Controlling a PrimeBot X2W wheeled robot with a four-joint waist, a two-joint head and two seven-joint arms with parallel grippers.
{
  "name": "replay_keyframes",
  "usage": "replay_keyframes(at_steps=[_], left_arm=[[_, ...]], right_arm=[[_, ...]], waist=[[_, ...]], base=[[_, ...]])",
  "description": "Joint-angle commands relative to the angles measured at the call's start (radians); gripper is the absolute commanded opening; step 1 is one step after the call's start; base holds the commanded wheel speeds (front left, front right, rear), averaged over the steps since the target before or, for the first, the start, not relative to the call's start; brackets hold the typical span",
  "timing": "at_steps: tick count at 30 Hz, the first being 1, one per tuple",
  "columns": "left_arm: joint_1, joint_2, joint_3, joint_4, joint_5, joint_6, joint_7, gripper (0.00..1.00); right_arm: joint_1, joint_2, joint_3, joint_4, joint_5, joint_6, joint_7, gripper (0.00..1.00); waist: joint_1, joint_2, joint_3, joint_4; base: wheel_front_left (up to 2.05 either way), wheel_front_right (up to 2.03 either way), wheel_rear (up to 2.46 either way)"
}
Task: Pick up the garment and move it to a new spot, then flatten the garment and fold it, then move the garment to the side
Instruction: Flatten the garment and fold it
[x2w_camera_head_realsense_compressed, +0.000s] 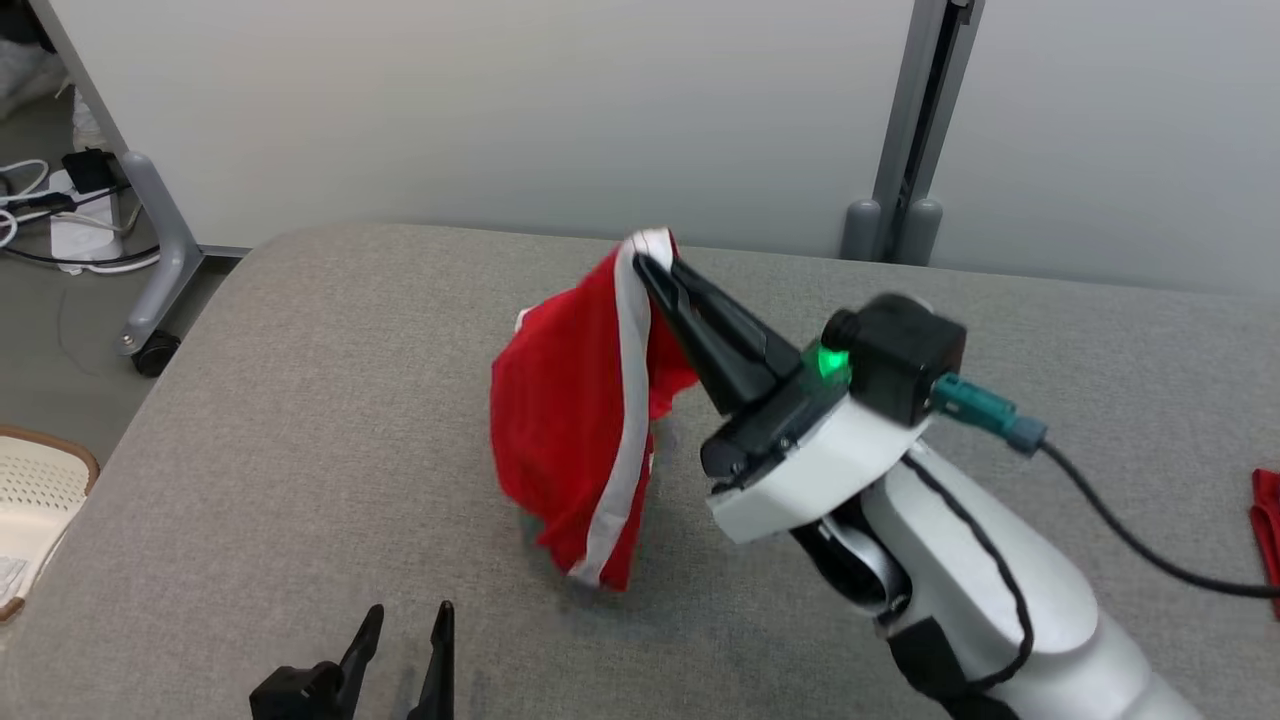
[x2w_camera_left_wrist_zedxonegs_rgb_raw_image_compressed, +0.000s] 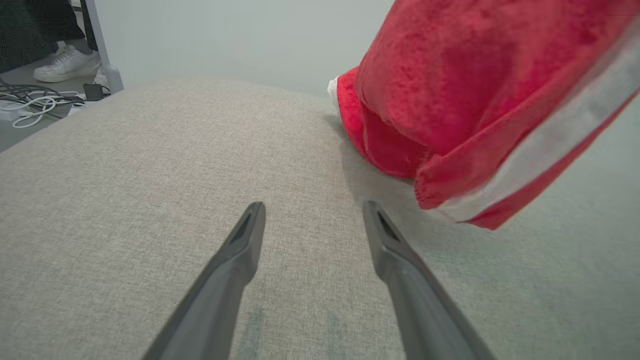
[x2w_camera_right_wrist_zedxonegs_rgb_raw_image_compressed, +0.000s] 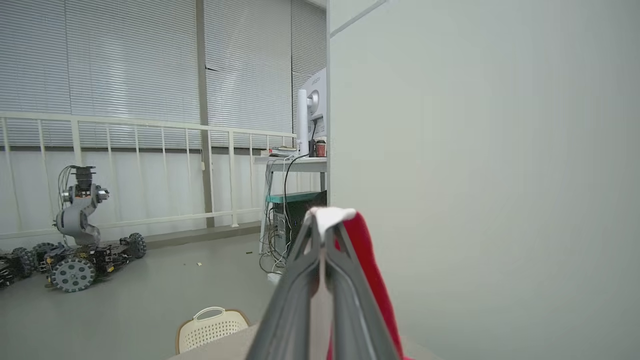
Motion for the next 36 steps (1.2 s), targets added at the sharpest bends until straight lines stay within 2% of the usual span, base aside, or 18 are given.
replay_keyframes(at_steps=[1,4,7,13,17,18,19,20,21,26,33,36], left_arm=[[0.007,0.004,-0.009,0.003,-0.008,0.003,0.000,1.00],[0.009,0.004,-0.023,0.004,-0.018,0.008,0.000,1.00],[0.011,0.004,-0.029,0.004,-0.023,0.013,0.000,1.00],[-0.009,0.004,-0.025,-0.003,-0.027,0.010,0.000,1.00],[-0.036,0.004,-0.038,-0.009,-0.025,0.004,0.000,1.00],[-0.041,0.004,-0.043,-0.009,-0.026,0.004,0.000,1.00],[-0.041,0.004,-0.043,-0.009,-0.026,0.004,0.000,1.00],[-0.048,0.004,-0.045,-0.009,-0.027,0.003,0.000,1.00],[-0.054,0.004,-0.049,-0.009,-0.028,0.001,0.000,1.00],[-0.069,0.004,-0.066,-0.014,-0.022,-0.005,0.000,1.00],[-0.080,0.004,-0.105,-0.027,-0.027,-0.023,0.000,1.00],[-0.083,0.003,-0.151,-0.041,-0.027,-0.040,0.000,1.00]], right_arm=[[-0.046,-0.006,-0.007,-0.034,0.036,0.000,0.001,0.00],[-0.099,-0.007,-0.055,-0.061,0.064,0.000,0.000,0.00],[-0.109,-0.006,-0.106,-0.023,0.032,0.000,0.000,0.00],[-0.060,-0.007,-0.185,0.220,-0.106,0.000,0.000,0.00],[-0.019,-0.052,-0.270,0.394,-0.205,0.000,0.000,0.00],[-0.018,-0.066,-0.299,0.426,-0.232,0.000,0.000,0.12],[-0.018,-0.066,-0.299,0.426,-0.232,0.000,0.000,0.12],[-0.010,-0.078,-0.332,0.466,-0.251,0.000,0.000,0.65],[0.001,-0.089,-0.363,0.506,-0.276,0.000,0.000,1.00],[0.036,-0.104,-0.519,0.562,-0.351,0.000,0.000,1.00],[0.117,-0.076,-0.620,0.503,-0.402,0.000,0.000,1.00],[0.162,-0.058,-0.642,0.466,-0.402,0.000,0.001,1.00]], waist=[[0.0000,0.0000,-0.003,0.009],[0.0000,0.0000,-0.002,0.013],[0.0000,0.0000,0.002,0.009],[0.0000,0.0000,0.035,-0.015],[0.0000,0.0000,0.067,-0.026],[0.0000,0.0000,0.074,-0.028],[0.0000,0.0000,0.074,-0.028],[0.0000,0.0000,0.079,-0.030],[0.0000,0.0000,0.082,-0.034],[0.0000,0.0000,0.092,-0.056],[0.0000,0.0000,0.085,-0.095],[0.0000,0.0000,0.084,-0.104]], base=[[0.00,0.00,0.00],[0.00,0.00,0.00],[0.00,0.00,0.00],[0.00,0.00,0.00],[0.00,0.00,0.00],[0.00,0.00,0.00],[0.00,0.00,0.00],[0.00,0.00,0.00],[0.00,0.00,0.00],[0.00,0.00,0.00],[0.00,0.00,0.00],[0.00,0.00,0.00]])
